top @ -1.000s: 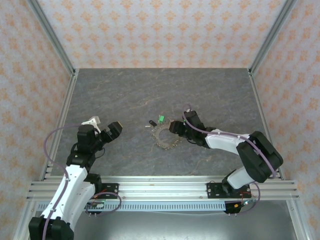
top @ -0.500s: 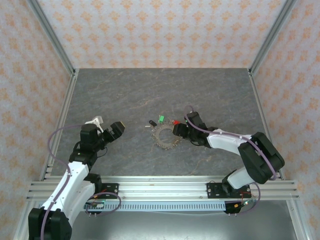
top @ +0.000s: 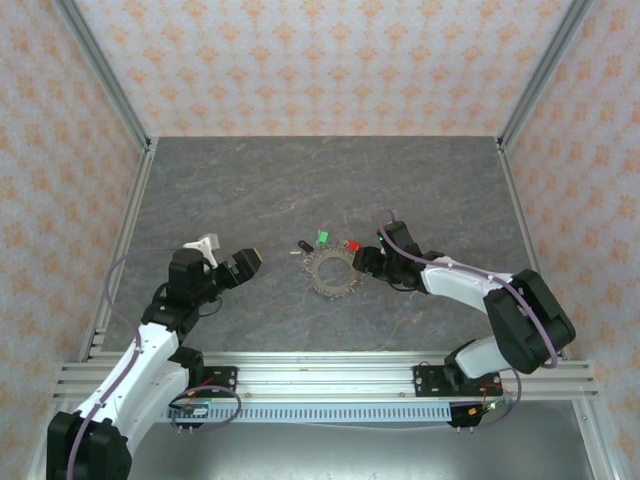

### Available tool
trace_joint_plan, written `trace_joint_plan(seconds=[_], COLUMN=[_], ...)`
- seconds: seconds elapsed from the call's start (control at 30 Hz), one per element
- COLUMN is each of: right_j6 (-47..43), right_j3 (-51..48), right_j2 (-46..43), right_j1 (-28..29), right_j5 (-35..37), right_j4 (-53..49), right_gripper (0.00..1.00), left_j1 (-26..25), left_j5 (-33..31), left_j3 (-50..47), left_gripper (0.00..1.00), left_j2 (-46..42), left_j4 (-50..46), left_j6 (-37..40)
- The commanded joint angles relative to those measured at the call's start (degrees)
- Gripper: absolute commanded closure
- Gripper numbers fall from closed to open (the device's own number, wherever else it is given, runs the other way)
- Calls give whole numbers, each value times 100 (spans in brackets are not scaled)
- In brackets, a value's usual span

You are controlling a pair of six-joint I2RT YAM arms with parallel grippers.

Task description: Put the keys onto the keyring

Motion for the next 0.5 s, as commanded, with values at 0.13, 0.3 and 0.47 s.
trace_joint_plan(seconds=[0.13,0.3,0.47], right_j6=[300,272,314], right_j3=[136,390,275], right_j2=[512,860,894], right_j1=[-15,-11,-129], right_j5=[-590,-487,-740], right_j4=[594,468,799], right_gripper=[44,47,51], left_j1=[-796,-1335,-1808], left_j5=[224,122,266], left_j3=[452,1056,1759], left_gripper=[6,16,38], left_j2=[887,2063,3373], left_j4=[519,734,1124], left_j6=[374,690,706])
